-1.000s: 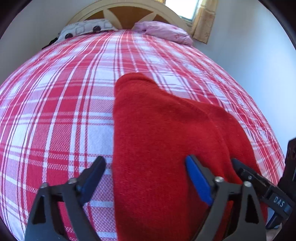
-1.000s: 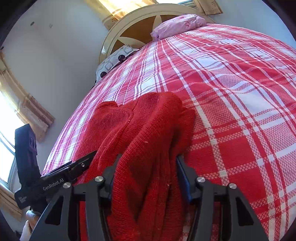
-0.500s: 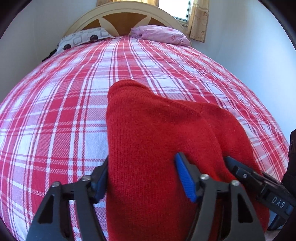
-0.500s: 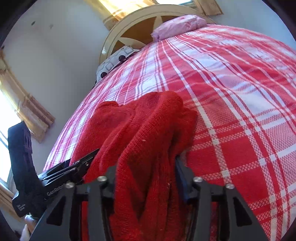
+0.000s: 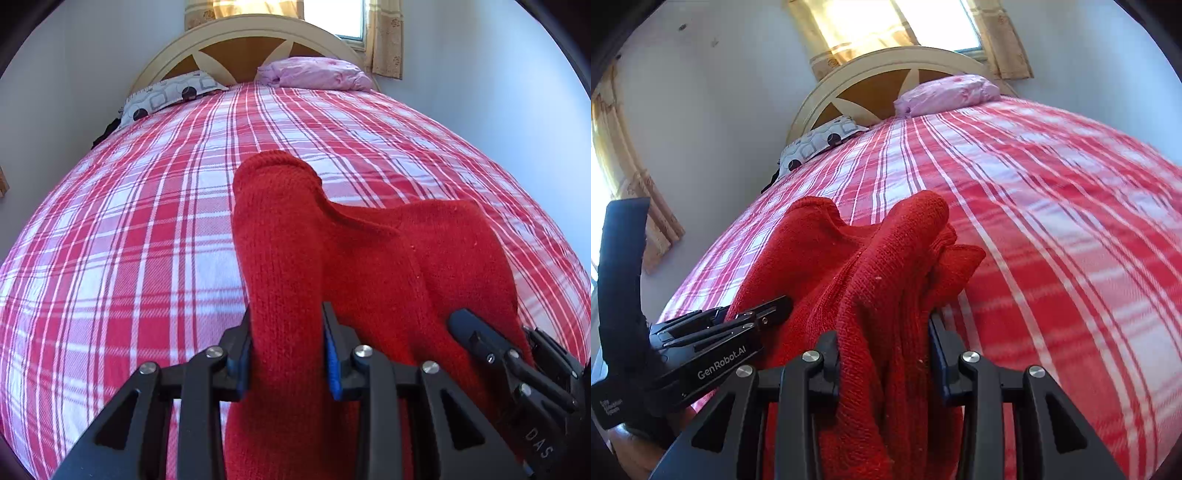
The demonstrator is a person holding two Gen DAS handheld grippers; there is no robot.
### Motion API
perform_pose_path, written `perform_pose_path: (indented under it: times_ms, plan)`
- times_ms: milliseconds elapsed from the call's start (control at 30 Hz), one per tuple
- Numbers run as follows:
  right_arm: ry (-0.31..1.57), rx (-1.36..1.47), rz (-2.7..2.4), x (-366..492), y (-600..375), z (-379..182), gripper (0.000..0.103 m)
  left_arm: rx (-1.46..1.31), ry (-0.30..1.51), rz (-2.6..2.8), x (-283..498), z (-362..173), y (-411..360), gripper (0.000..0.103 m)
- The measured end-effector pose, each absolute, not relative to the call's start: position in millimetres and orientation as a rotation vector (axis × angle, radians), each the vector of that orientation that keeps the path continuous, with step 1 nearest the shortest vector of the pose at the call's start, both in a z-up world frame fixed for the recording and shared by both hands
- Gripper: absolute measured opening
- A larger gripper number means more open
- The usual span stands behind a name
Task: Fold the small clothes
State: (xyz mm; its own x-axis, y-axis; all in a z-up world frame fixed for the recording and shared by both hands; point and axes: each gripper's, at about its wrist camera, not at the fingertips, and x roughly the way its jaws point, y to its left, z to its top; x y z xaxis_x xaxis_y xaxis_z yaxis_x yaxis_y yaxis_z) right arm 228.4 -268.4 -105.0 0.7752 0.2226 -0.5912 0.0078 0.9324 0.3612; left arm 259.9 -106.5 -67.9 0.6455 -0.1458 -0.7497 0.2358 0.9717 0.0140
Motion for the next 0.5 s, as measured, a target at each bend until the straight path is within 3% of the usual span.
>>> perform_pose_path:
  times_ms: [133, 233, 300, 433, 467, 500]
  plan:
    - [0.701, 0.367, 0.120, 213.3, -271.9, -110.3, 0.037, 0.148, 0.860, -0.228, 248.5, -71.7, -109.2, 0.037]
    - [0.701, 0.368, 0.121, 208.4, -274.7, -115.6, 0.037, 0.172, 0.862, -0.220, 251.5, -73.3, -109.4, 0.059]
    - [0.703, 0.382, 0.125, 209.8, -277.5, -117.9, 0.038, 0.131, 0.890, -0.215, 260.6, -76.6, -103.2, 0.080]
    - [0.706, 0.410, 0.132, 210.9, -280.8, -123.8, 0.038, -0.042, 0.972, -0.258, 277.9, -90.5, -84.1, 0.085]
    - [0.708, 0.425, 0.136, 211.5, -283.0, -125.8, 0.038, -0.090, 0.989, -0.272, 281.0, -94.8, -79.9, 0.083]
    - [0.710, 0.433, 0.138, 211.9, -284.2, -126.8, 0.038, -0.105, 0.993, -0.286, 278.8, -96.3, -81.9, 0.074]
